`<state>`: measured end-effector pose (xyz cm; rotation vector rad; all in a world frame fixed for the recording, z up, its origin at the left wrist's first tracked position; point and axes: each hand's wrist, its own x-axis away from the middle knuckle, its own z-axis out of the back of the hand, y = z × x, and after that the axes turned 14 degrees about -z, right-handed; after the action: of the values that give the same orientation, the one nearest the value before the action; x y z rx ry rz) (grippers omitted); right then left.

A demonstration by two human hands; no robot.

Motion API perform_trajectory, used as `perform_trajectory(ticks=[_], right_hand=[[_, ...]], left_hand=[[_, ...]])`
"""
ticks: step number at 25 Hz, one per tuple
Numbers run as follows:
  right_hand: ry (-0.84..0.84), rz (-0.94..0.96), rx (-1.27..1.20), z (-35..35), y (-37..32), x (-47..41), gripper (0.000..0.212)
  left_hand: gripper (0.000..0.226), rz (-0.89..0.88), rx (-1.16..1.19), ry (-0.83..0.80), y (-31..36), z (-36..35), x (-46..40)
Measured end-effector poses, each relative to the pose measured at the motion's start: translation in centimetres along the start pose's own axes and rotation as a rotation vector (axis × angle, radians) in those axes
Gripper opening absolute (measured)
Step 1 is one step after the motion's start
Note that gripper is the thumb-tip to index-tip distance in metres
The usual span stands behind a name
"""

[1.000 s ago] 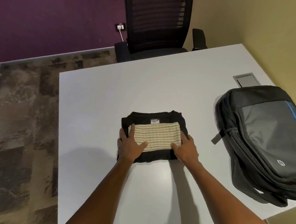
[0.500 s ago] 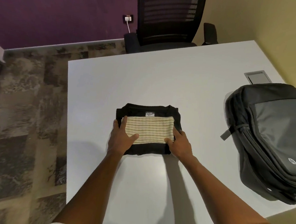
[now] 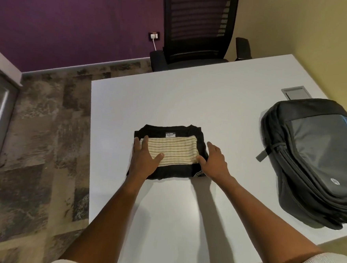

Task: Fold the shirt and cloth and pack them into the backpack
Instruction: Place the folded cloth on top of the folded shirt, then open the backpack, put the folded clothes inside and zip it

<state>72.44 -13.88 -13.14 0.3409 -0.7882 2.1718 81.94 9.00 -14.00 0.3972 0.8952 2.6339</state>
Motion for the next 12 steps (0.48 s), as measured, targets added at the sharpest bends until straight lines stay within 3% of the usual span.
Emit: perform_trajectory(ticks=[6, 12], right_hand=[[0.087, 0.041, -0.059, 8.0, 4.0, 1.4, 0.070], [0.220, -0.054, -0.159, 16.7, 12.4, 2.2, 0.070]], left_hand=[[0.084, -0.112, 0.003, -0.050, 10.0, -1.8, 0.5], [0.085, -0.319, 0.011, -0.133, 22.7, -6.6, 0.3]])
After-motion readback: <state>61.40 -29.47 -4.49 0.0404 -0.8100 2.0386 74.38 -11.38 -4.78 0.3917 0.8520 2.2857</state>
